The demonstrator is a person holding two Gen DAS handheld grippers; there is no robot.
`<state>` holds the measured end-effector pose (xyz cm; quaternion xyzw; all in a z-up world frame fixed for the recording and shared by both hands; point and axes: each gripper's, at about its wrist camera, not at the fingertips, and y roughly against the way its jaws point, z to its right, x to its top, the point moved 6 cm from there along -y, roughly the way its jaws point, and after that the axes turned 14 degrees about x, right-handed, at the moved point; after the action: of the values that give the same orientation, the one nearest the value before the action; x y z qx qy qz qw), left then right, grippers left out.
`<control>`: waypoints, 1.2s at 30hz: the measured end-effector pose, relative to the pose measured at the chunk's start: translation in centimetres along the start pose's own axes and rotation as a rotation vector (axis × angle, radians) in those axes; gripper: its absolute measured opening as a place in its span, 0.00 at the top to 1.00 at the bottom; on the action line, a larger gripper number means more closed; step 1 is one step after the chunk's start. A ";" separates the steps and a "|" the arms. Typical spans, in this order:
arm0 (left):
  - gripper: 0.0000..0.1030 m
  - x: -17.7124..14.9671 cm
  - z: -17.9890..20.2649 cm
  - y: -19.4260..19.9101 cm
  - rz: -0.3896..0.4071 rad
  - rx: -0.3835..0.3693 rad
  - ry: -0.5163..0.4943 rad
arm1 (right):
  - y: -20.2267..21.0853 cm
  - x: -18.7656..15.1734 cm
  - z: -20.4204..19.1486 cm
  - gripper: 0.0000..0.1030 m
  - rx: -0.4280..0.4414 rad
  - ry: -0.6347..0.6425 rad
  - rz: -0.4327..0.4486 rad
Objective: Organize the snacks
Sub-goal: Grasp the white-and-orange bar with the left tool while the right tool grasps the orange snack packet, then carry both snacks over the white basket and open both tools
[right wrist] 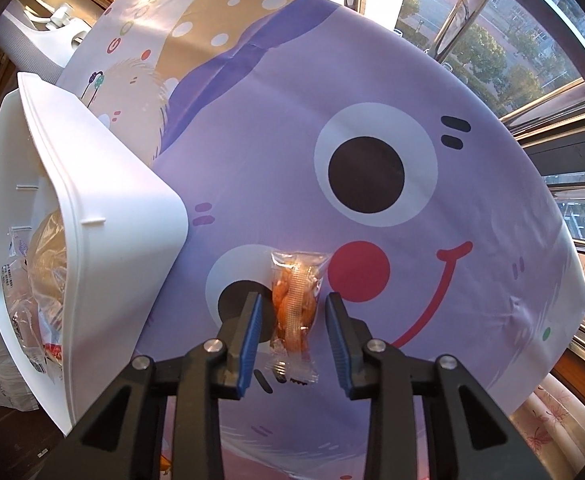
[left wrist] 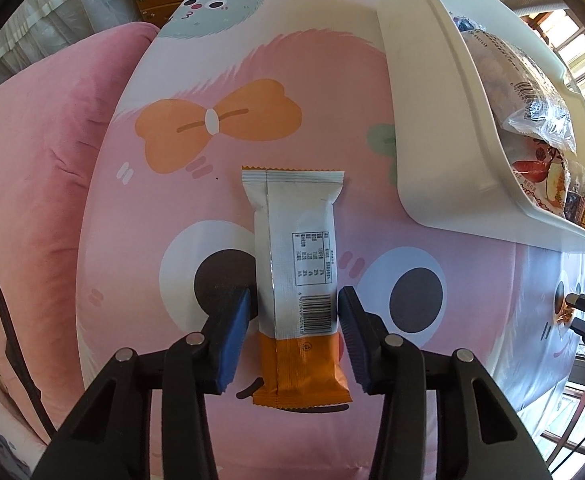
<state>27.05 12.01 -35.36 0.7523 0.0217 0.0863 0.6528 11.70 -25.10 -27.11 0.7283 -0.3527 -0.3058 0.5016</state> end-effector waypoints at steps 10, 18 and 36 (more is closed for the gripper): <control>0.64 0.1 0.0 0.0 -0.004 -0.010 0.001 | 0.0 -0.3 0.2 0.79 -0.017 0.032 0.003; 0.66 0.0 -0.4 -0.1 -0.017 -0.027 -0.006 | 0.3 -1.5 -1.4 0.79 0.002 0.042 -0.011; 0.71 -1.6 -1.6 3.9 0.040 -0.068 -0.028 | 4.2 -7.4 -4.0 0.79 0.114 0.145 -0.027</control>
<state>24.91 12.77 -31.48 0.7311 -0.0055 0.0893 0.6764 9.79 -18.00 -21.18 0.7805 -0.3224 -0.2386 0.4795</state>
